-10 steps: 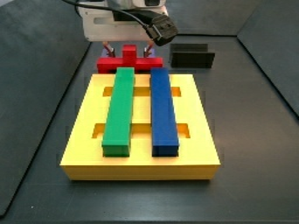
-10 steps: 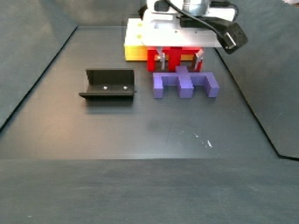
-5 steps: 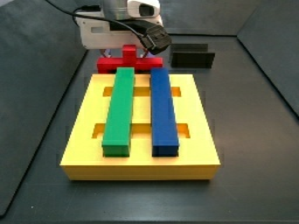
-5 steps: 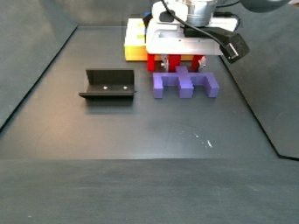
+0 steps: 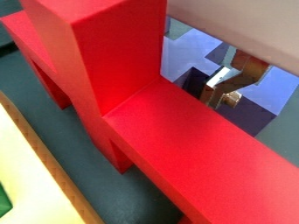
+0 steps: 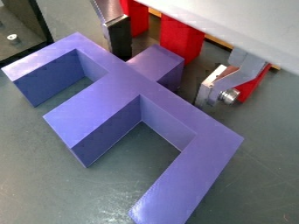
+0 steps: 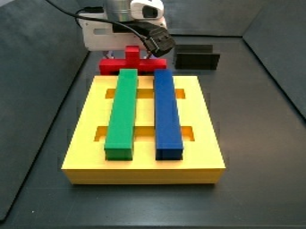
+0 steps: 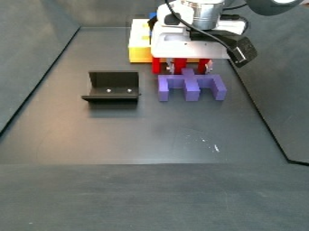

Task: Pick up the purple object. Move up. Place the purple object on the fixture. Regrasp the purple object. Move to above the board. Insert the purple object.
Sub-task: Pick up the purple object.

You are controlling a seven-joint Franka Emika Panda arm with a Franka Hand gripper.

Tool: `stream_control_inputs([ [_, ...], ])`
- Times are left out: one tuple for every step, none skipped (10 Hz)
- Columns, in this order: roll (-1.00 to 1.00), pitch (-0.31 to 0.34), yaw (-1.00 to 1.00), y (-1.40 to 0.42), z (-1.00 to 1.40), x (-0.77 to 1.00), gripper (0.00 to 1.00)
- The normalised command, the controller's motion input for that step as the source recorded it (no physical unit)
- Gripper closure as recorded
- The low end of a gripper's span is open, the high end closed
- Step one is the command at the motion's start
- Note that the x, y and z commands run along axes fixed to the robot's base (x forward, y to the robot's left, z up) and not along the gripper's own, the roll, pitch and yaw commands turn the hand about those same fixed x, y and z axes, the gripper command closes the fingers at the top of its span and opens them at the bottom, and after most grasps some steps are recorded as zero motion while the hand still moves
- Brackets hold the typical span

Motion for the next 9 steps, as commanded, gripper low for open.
stream_control_inputs([
  [0.06, 0.009, 0.0, 0.0, 0.0, 0.01, 0.0],
  [0.0, 0.0, 0.0, 0.0, 0.0, 0.0, 0.0],
  [0.0, 0.0, 0.0, 0.0, 0.0, 0.0, 1.0],
  [0.0, 0.0, 0.0, 0.0, 0.0, 0.0, 1.0],
  [0.0, 0.0, 0.0, 0.0, 0.0, 0.0, 1.0],
  [0.0, 0.0, 0.0, 0.0, 0.0, 0.0, 1.0],
  [0.0, 0.0, 0.0, 0.0, 0.0, 0.0, 1.0],
  [0.0, 0.0, 0.0, 0.0, 0.0, 0.0, 1.0],
  [0.0, 0.0, 0.0, 0.0, 0.0, 0.0, 1.0],
])
